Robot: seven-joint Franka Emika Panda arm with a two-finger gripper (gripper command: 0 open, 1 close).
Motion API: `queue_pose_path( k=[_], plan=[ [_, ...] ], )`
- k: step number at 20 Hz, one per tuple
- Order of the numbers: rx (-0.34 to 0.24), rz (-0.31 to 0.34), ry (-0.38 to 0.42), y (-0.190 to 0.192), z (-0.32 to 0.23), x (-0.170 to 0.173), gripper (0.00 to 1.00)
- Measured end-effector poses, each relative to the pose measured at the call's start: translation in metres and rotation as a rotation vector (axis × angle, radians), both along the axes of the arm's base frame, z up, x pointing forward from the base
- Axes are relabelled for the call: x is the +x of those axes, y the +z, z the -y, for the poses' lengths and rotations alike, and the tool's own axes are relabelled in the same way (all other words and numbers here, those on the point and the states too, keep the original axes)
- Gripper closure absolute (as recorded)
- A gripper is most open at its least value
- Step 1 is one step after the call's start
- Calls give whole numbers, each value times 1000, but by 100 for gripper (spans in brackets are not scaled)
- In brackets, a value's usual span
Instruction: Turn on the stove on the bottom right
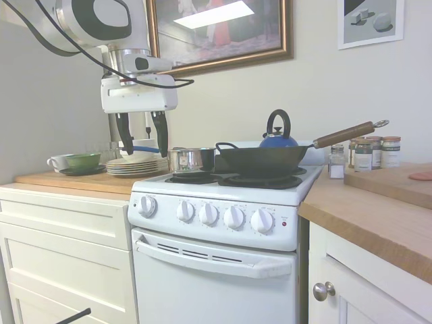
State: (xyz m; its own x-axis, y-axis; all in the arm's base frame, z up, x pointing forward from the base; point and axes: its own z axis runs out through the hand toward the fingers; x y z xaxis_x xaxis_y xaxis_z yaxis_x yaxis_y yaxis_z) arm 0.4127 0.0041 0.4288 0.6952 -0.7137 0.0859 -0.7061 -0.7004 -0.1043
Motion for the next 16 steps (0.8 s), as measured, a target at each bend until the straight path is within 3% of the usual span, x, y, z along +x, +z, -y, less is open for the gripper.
queue_pose_path(
  k=[8,16],
  plan=[
    [-33,-11,-40,-12,11,5,0],
    [-7,-57,-84,-33,46,22,0]
  ],
)
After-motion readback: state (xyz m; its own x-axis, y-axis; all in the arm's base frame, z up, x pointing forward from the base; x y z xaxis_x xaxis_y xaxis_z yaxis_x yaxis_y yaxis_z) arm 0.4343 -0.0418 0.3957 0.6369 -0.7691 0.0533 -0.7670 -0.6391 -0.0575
